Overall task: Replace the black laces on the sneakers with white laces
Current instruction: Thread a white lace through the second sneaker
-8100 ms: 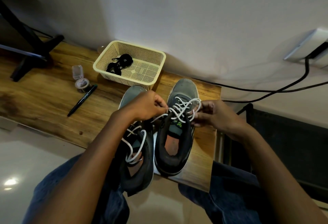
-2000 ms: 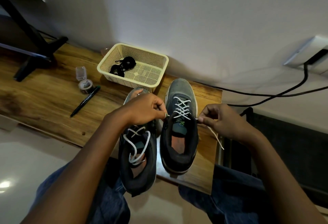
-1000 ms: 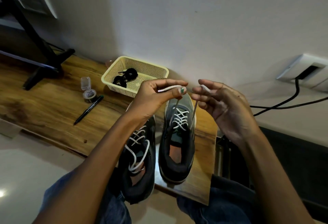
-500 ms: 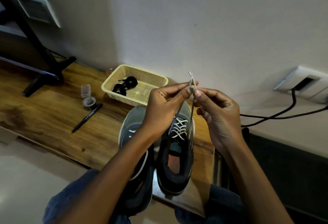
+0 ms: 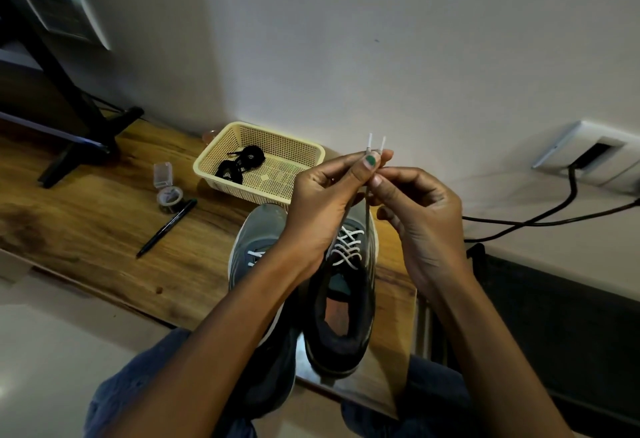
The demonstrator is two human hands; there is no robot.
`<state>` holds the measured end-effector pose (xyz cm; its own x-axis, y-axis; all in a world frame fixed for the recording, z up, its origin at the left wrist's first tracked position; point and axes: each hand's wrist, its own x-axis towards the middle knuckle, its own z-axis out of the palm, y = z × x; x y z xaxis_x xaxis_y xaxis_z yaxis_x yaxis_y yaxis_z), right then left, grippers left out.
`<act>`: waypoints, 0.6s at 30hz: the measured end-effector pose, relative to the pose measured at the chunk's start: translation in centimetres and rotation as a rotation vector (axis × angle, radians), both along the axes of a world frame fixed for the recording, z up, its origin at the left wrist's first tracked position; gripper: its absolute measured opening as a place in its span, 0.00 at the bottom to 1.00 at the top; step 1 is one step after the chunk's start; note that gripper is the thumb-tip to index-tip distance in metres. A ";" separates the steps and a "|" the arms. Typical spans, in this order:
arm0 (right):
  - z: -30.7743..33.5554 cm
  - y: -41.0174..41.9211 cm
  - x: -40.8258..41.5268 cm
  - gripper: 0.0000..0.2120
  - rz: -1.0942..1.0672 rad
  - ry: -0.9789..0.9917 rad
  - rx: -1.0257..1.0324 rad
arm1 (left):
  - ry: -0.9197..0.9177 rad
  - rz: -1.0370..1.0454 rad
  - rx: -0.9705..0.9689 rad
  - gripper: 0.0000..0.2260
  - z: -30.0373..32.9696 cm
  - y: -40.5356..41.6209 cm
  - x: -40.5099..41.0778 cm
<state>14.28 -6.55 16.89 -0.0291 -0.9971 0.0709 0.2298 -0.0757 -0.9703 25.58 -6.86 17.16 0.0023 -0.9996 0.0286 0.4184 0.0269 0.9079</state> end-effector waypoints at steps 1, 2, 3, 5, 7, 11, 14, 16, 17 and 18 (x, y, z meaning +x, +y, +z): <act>0.0 0.0 0.0 0.04 0.000 0.007 -0.003 | -0.003 0.001 -0.004 0.07 0.0 0.0 0.0; 0.0 -0.1 -0.1 0.05 0.000 0.012 -0.004 | -0.006 0.005 -0.006 0.07 0.0 0.0 0.0; 0.0 -0.1 -0.1 0.05 -0.001 0.014 -0.004 | -0.013 0.009 -0.007 0.07 -0.1 -0.1 0.0; -0.1 -0.2 -0.2 0.06 -0.003 0.021 0.000 | -0.021 0.015 -0.007 0.07 -0.2 -0.2 0.0; -0.2 -0.3 -0.3 0.07 -0.004 0.041 0.003 | -0.017 0.018 -0.014 0.07 -0.2 -0.2 0.1; -0.3 -0.3 -0.5 0.07 0.016 0.059 0.007 | -0.010 0.029 -0.032 0.05 -0.1 -0.2 0.1; -0.5 -0.4 -0.7 0.08 0.075 0.106 0.025 | -0.005 0.029 -0.031 0.05 -0.1 -0.3 0.3; -0.6 -0.4 -1.0 0.11 0.102 0.183 0.042 | -0.020 0.032 -0.036 0.05 -0.1 -0.3 0.4; -0.7 -0.5 -1.1 0.13 0.111 0.221 0.053 | -0.028 0.036 -0.038 0.05 -0.1 -0.3 0.4; -0.8 -0.5 -1.2 0.14 0.126 0.262 0.062 | -0.030 0.038 -0.039 0.05 -0.1 -0.3 0.5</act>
